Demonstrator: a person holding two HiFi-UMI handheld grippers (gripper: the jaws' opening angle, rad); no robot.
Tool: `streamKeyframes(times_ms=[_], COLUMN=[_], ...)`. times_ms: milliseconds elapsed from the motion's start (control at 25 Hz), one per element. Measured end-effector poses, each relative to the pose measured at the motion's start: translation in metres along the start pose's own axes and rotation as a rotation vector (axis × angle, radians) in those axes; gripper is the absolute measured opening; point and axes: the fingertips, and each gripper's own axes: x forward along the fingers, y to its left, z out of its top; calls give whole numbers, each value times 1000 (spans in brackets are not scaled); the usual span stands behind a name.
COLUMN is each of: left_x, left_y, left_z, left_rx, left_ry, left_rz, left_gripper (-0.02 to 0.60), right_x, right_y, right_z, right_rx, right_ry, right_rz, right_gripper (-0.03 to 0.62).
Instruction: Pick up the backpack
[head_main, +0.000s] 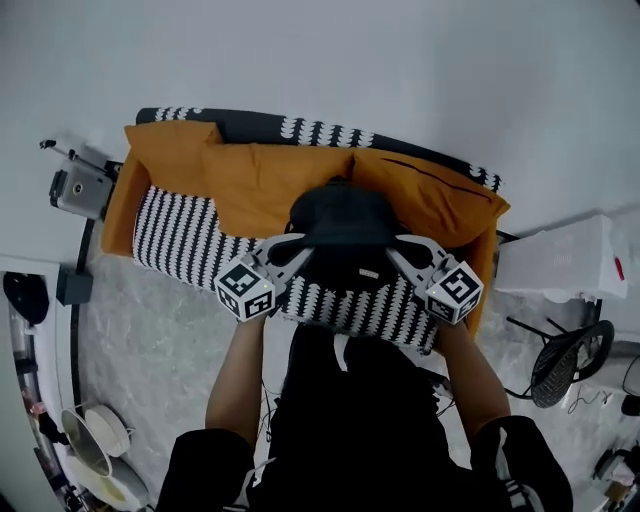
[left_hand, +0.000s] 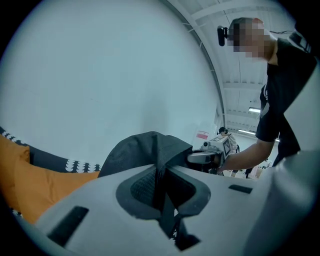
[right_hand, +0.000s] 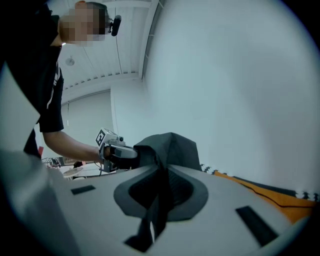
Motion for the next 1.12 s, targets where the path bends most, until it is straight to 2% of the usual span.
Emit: streamKeyframes(times_ms=[160, 520, 840, 1120], left_x=[-7, -4, 14, 27], left_y=[-15, -47, -83, -95], left_z=[27, 87, 131, 173], left_rx=[5, 69, 126, 159], left_ry=[-20, -41, -64, -104], left_rz=[2, -31, -75, -95], left_gripper=[41, 41, 40, 40], right_x=[-13, -48, -90, -108], right_y=[10, 18, 12, 2], right_z=[29, 85, 125, 167], right_rx=[-23, -48, -81, -129], right_ry=[-23, -67, -117, -149], right_rz=[11, -6, -33, -45], right_gripper=[37, 37, 37, 36])
